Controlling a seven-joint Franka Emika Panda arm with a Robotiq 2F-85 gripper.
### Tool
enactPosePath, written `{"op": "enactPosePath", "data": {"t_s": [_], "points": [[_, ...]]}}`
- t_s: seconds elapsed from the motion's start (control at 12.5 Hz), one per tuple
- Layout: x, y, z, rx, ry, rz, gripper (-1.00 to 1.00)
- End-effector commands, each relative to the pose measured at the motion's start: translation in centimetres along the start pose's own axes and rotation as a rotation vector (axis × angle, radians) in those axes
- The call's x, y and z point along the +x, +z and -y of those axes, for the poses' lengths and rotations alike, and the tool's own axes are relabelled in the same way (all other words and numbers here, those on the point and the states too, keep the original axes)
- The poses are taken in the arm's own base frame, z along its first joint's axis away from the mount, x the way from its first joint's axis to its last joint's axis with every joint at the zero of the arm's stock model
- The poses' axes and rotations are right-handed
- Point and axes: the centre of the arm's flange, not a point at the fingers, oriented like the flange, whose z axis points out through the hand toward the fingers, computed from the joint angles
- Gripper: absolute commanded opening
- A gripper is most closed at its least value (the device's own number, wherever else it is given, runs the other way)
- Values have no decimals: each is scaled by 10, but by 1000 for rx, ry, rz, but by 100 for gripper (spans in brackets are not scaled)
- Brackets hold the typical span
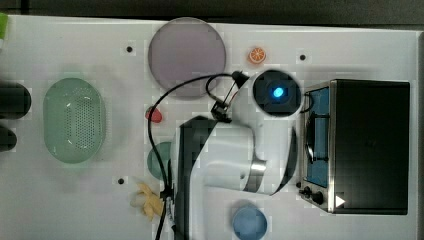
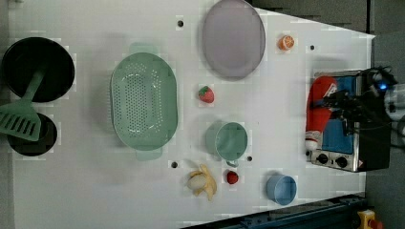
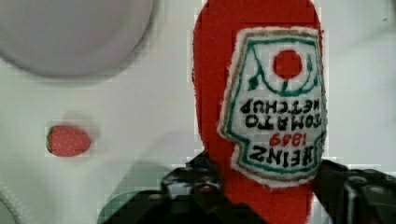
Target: Pick ketchup from plate and place it on table.
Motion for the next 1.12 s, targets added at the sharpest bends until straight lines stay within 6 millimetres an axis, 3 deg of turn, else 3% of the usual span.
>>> {"op": "enactPosePath", "data": {"t_s": [0.08, 0.4, 0.72, 0.96, 1.04, 1.12], "points": [[-16, 4, 12, -4, 21, -92, 16], [-33, 77, 2, -61, 39, -94, 16], [-30, 127, 2, -65, 36, -52, 22], [-24, 132, 5, -41, 38, -89, 86], [-21, 122, 7, -39, 47, -98, 100], [-19, 108, 9, -42, 71, -95, 100]]}}
